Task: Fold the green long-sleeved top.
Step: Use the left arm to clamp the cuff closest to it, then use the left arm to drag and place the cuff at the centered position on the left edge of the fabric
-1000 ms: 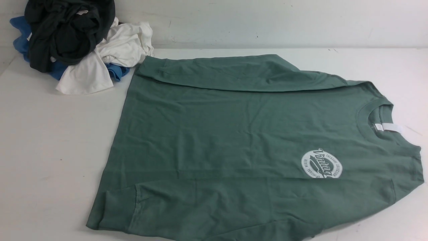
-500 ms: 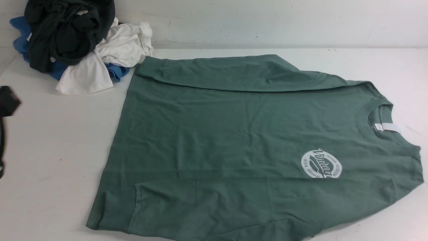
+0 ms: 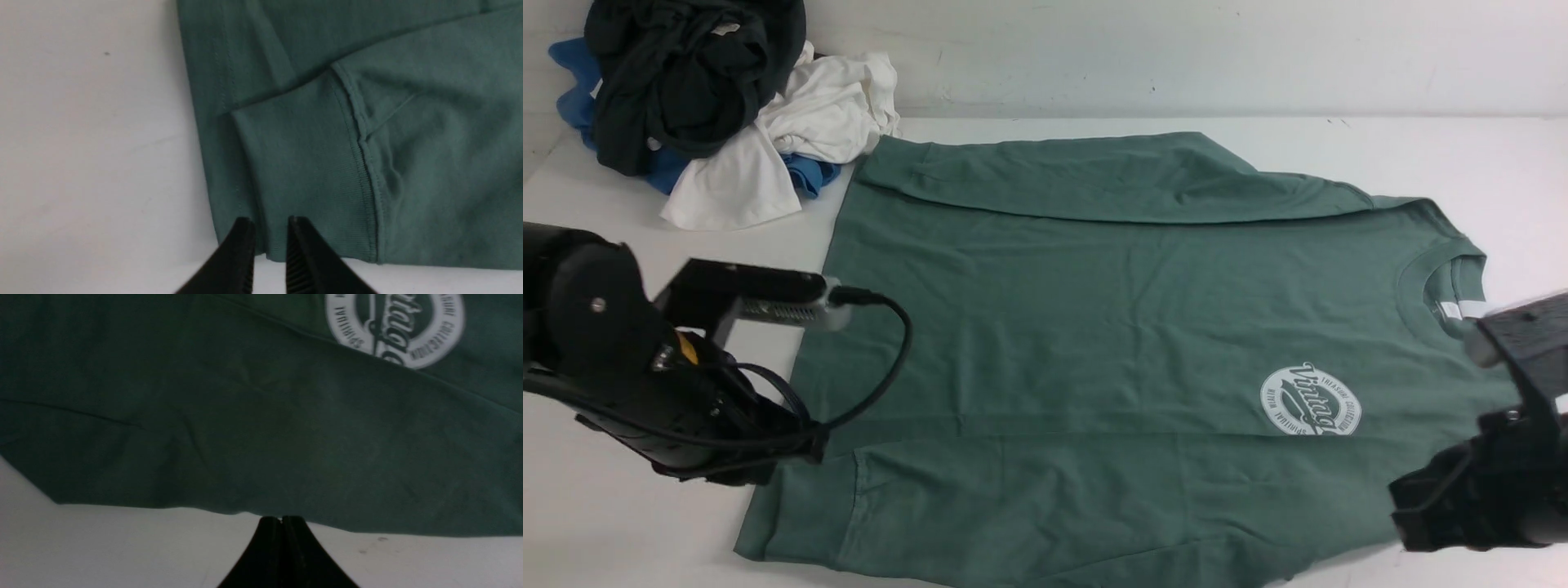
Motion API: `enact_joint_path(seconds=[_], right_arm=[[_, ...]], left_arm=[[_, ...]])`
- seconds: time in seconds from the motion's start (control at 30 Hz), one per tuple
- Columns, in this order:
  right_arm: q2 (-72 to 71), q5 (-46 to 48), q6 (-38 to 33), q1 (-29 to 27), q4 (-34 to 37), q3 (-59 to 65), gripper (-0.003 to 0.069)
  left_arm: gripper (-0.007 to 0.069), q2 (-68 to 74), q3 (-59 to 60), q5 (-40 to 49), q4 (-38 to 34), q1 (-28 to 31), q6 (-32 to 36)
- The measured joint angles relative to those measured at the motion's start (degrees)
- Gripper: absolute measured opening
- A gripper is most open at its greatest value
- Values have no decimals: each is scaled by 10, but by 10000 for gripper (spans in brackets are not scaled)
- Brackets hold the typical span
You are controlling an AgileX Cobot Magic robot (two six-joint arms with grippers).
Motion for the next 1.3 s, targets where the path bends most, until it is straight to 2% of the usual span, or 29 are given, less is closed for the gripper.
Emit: enact_joint_path(seconds=[0.03, 0.17, 0.33, 0.5, 0.7, 0.77, 0.83, 1.0, 1.13, 1.3], right_arm=[[3, 0, -4, 1, 0, 0, -14], [61, 19, -60, 9, 73, -29, -14], [71, 30, -81, 9, 102, -34, -14], [71, 32, -86, 9, 114, -36, -14], [71, 32, -86, 9, 115, -36, -14], [71, 32, -86, 9, 115, -37, -14], [71, 31, -86, 9, 115, -37, -14], [71, 30, -86, 9, 114, -37, -14], [71, 30, -92, 9, 113, -37, -14], [71, 25, -99, 9, 113, -37, -14]], left_arm=[[148, 3, 0, 1, 0, -1, 0], [314, 48, -5, -14, 1, -2, 0], [352, 68, -5, -53, 1, -2, 0], [277, 125, -6, -80, 1, -2, 0], [122, 135, -11, -83, -2, -2, 1], [41, 128, -14, -74, -1, -2, 1], [12, 117, -23, -62, 0, -2, 1], [2, 82, -61, -27, 0, -2, 2], [2, 63, -114, 2, 0, -2, 32], [2, 74, -246, 4, 16, -2, 84]])
